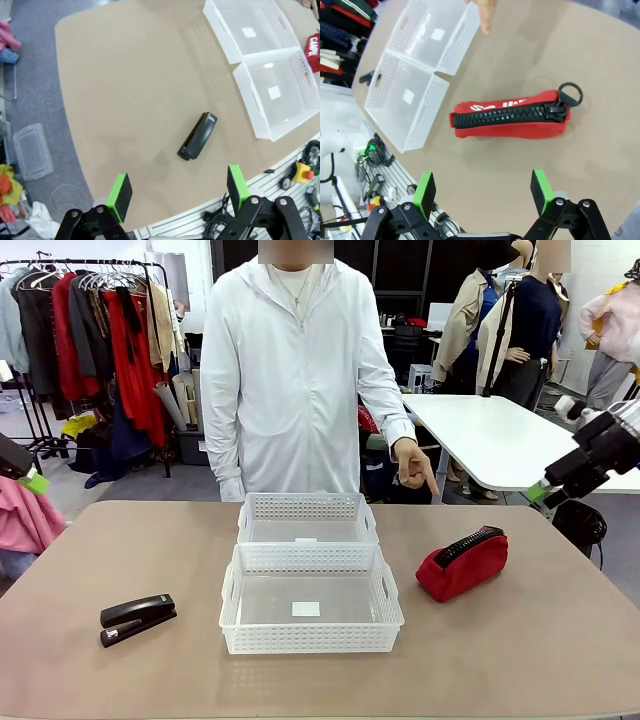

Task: Distribute items into two baskets.
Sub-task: Pick up the Pencil pouch that the person points to.

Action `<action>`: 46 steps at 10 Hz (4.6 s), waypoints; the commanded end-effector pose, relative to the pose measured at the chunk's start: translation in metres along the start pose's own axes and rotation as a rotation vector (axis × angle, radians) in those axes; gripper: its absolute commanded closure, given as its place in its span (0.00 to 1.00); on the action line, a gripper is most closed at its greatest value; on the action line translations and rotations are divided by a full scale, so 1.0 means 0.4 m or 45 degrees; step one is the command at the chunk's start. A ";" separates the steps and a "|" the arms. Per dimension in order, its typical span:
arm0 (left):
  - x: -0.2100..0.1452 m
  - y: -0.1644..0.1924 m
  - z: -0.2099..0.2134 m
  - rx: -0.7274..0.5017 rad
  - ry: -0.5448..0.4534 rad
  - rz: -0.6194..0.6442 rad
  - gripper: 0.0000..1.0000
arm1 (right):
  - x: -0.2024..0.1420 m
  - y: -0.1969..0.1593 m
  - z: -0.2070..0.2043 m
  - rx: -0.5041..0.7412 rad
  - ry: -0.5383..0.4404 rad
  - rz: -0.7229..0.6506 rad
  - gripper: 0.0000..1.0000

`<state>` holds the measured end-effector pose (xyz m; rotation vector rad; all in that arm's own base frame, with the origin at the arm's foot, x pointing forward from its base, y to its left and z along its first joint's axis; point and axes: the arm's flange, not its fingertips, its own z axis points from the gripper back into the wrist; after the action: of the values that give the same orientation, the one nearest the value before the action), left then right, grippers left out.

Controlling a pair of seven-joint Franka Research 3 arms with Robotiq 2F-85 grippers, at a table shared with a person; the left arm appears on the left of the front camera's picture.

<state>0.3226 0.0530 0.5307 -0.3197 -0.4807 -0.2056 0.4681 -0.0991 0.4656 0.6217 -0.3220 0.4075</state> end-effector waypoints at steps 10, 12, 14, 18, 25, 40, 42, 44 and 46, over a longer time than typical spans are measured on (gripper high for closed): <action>0.002 0.067 -0.022 -0.126 -0.041 0.063 0.02 | -0.040 0.031 0.144 0.007 -0.117 -0.001 0.00; 0.002 0.067 -0.022 -0.126 -0.041 0.063 0.02 | -0.040 0.031 0.144 0.007 -0.117 -0.001 0.00; 0.002 0.067 -0.022 -0.126 -0.041 0.063 0.02 | -0.040 0.031 0.144 0.007 -0.117 -0.001 0.00; 0.002 0.067 -0.022 -0.126 -0.041 0.063 0.02 | -0.040 0.031 0.144 0.007 -0.117 -0.001 0.00; 0.002 0.067 -0.022 -0.126 -0.041 0.063 0.02 | 0.069 0.045 0.038 -0.060 0.077 0.183 0.00; 0.002 0.067 -0.022 -0.126 -0.041 0.063 0.02 | 0.173 0.199 -0.310 -0.793 0.137 -1.114 0.00; 0.002 0.067 -0.022 -0.126 -0.041 0.063 0.02 | 0.186 0.196 -0.350 -0.787 0.088 -1.266 0.00; 0.002 0.067 -0.022 -0.126 -0.041 0.063 0.02 | 0.196 0.186 -0.378 -0.815 -0.011 -1.350 0.00; 0.002 0.067 -0.022 -0.126 -0.041 0.063 0.02 | 0.190 0.174 -0.398 -0.908 -0.143 -1.366 0.00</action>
<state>0.3346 0.0742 0.5177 -0.4221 -0.4920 -0.1762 0.5292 0.0637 0.4155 0.1006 -0.1084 -0.7060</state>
